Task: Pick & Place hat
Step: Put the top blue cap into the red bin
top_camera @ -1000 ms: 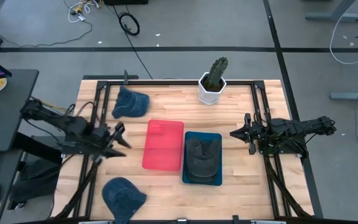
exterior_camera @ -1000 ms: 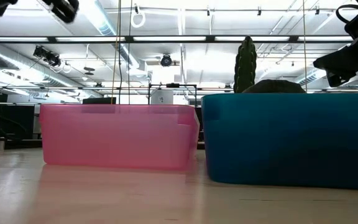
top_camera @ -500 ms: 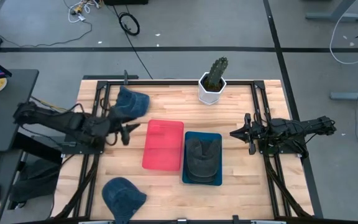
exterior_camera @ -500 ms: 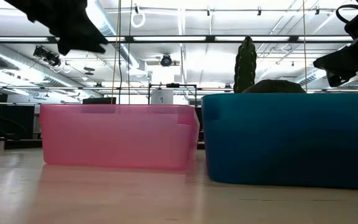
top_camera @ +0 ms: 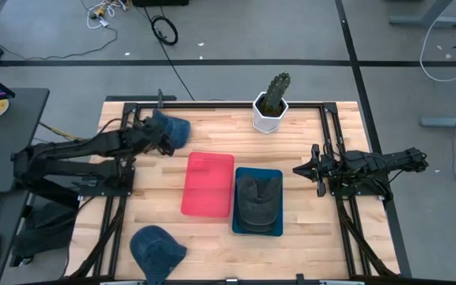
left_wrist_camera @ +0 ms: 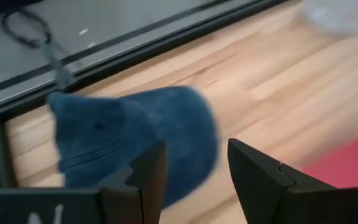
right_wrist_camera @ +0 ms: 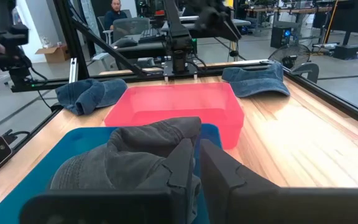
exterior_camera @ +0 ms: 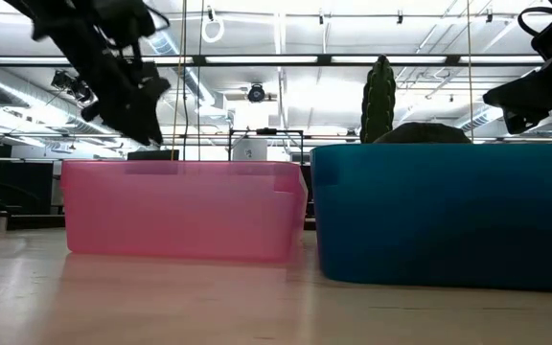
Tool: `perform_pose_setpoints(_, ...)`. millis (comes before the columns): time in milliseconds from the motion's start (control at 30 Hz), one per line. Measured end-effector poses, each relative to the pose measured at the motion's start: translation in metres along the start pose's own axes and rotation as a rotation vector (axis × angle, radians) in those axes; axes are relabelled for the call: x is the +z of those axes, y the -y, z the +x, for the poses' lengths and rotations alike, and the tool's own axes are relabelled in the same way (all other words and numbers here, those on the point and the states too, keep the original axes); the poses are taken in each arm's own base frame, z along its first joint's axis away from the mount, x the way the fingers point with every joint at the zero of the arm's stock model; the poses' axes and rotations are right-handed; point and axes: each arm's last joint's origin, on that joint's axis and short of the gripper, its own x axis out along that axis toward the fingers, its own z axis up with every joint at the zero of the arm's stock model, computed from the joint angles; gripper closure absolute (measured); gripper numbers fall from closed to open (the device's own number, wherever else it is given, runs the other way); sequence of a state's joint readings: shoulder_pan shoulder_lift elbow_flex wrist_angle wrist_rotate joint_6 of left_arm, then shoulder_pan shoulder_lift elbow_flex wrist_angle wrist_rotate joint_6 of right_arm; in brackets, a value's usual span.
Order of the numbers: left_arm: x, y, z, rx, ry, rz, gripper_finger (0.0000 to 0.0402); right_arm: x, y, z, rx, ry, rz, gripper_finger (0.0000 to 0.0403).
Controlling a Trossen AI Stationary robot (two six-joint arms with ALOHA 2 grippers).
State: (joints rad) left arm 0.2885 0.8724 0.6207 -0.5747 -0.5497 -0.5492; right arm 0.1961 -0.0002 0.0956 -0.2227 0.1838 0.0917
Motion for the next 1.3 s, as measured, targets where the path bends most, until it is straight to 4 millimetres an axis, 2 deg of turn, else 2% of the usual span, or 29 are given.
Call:
perform_pose_setpoints(267,0.007,-0.021,0.046,0.095,-0.162,-0.005,0.023,0.0,0.0,0.0,0.0,0.0,0.0,0.0367)
perform_pose_setpoints(533,0.009,-0.042,0.08,0.123,-0.255,-0.031,0.023,0.0,0.0,0.0,0.0,0.0,0.0,0.0367)
perform_pose_setpoints(1000,-0.006,-0.038,0.127,0.092,-0.384,-0.018,0.0234,0.0,0.0,0.0,0.0,0.0,0.0,0.0367)
perform_pose_setpoints(1100,-0.008,-0.038,0.13,0.079,-0.396,0.034,0.0266,0.0,0.0,0.0,0.0,0.0,0.0,0.0367)
perform_pose_setpoints(1233,-0.008,-0.037,0.129,0.036,-0.405,0.082,0.0368,0.0,0.0,0.0,0.0,0.0,0.0,0.0367)
perform_pose_setpoints(1300,-0.007,-0.037,0.127,0.021,-0.397,0.102,0.0387,0.0,0.0,0.0,0.0,0.0,0.0,0.0367)
